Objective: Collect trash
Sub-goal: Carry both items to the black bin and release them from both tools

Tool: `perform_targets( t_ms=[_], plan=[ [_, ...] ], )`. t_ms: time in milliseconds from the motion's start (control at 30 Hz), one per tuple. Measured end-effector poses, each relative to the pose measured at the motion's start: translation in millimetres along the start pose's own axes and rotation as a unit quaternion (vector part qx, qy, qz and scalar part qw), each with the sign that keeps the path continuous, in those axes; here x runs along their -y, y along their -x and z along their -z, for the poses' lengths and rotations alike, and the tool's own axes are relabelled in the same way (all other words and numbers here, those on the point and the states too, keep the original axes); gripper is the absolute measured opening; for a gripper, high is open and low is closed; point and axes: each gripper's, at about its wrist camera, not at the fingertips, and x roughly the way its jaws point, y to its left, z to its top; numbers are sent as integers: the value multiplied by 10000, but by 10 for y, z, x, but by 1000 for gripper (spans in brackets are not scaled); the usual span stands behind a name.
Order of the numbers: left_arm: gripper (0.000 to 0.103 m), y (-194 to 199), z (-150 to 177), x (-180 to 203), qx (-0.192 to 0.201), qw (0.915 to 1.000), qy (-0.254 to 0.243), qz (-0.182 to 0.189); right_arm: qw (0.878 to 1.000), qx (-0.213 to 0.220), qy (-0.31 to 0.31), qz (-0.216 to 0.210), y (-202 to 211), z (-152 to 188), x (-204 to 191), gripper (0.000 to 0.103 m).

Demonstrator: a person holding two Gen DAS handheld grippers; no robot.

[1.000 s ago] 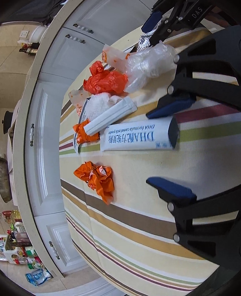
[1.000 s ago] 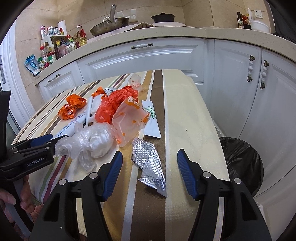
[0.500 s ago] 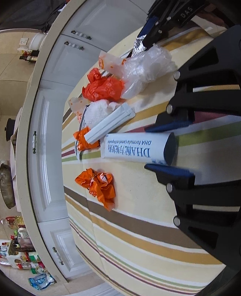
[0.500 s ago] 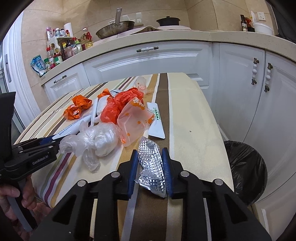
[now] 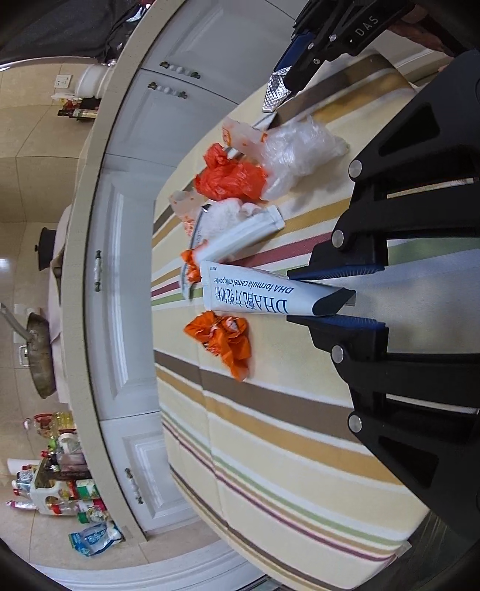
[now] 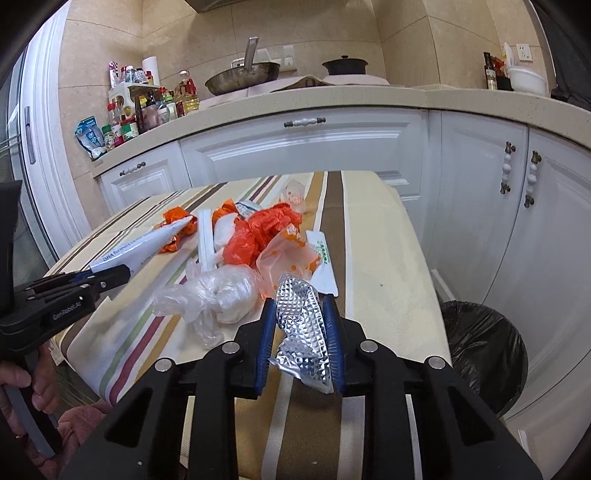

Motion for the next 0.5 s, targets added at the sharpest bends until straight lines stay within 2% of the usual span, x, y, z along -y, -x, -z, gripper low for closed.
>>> perform_targets(
  t_ms=[133, 233, 367, 500],
  plan=[
    [17, 181, -61, 27, 156, 9998, 1, -125, 9997, 170, -97, 133, 125, -50, 77, 27],
    [17, 248, -115, 63, 198, 9998, 20, -60, 9991, 262, -185, 290, 192, -73, 174, 27],
    [17, 276, -212, 286, 280, 9992, -136, 234, 9969, 375, -349, 592, 277, -81, 371, 27],
    [17, 245, -299, 669, 307, 9962, -384, 718, 9926, 442, -610, 950, 370, -50, 681, 27]
  ],
)
